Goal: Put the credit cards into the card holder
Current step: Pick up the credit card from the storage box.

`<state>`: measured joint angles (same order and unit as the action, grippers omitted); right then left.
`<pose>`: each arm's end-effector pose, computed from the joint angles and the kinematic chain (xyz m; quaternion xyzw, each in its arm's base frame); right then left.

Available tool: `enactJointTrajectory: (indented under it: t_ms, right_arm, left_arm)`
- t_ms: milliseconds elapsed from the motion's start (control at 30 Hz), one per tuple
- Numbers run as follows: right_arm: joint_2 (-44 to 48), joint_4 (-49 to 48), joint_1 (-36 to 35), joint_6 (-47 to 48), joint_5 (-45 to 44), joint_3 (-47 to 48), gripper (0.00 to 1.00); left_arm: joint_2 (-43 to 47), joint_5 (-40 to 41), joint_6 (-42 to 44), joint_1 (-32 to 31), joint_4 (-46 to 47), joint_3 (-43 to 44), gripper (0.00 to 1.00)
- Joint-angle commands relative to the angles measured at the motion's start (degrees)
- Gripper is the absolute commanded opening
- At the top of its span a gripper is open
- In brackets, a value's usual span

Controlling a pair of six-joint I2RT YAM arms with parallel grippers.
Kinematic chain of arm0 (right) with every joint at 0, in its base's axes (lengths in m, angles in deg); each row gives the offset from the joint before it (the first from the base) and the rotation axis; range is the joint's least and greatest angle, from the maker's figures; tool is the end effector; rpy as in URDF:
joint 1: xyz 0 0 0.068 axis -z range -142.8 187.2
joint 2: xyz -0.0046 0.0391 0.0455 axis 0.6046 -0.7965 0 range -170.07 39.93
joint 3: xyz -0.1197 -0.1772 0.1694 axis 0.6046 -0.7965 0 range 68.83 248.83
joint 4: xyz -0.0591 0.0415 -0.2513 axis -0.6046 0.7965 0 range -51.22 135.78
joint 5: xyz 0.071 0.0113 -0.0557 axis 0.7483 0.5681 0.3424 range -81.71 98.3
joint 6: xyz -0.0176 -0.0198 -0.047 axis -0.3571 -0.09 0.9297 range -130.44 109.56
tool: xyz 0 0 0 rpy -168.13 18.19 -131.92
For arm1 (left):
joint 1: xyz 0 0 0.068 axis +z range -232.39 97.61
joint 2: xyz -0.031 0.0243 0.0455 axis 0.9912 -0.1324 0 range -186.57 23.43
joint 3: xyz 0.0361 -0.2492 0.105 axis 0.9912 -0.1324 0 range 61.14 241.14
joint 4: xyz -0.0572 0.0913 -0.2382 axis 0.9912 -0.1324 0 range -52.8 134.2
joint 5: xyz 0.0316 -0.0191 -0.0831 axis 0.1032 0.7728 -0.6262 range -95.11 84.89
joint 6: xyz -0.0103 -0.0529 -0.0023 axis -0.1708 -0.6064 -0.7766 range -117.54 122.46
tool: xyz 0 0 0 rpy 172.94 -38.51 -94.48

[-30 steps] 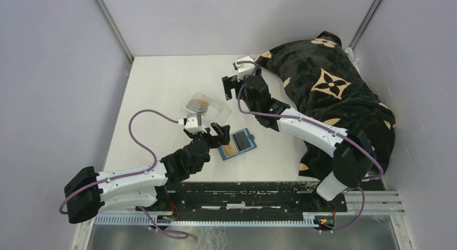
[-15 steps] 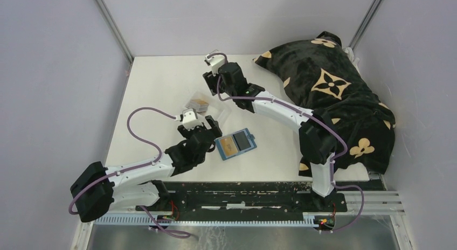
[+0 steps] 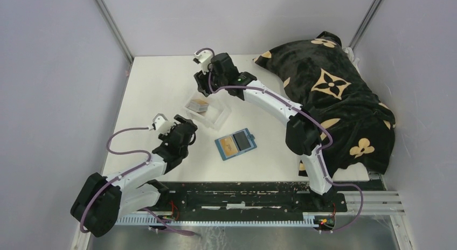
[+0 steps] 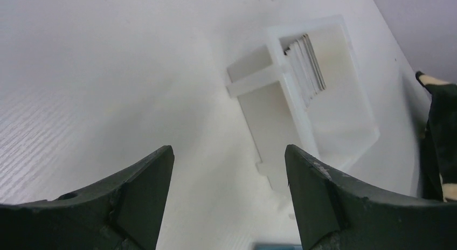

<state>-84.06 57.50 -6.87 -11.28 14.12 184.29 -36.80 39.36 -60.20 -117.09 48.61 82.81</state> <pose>0.3682 0.3615 0.3053 -0.3387 0.7830 0.2387 0.4640 0.1789 -0.0933 0.1811 -0.3695 0.7509 -0.1048 0.5373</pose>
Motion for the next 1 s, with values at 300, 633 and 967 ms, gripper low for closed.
enactJointTrajectory:
  t_ms: [300, 633, 967]
  right_arm:
    - [-10.46, 7.12, -1.01, -2.03, 13.9, 12.18, 0.55]
    - [-15.95, 7.78, -0.87, -2.15, 14.33, 17.93, 0.56]
    - [-21.34, 7.92, 0.76, -3.1, 15.01, 23.25, 0.56]
  left_arm:
    - [-2.79, -7.38, -14.41, 10.84, 9.25, -6.26, 0.73]
    - [-18.77, -15.42, -15.37, 15.97, 18.5, -1.87, 0.79]
    - [-27.05, -18.33, -14.36, 18.87, 22.85, 2.66, 0.8]
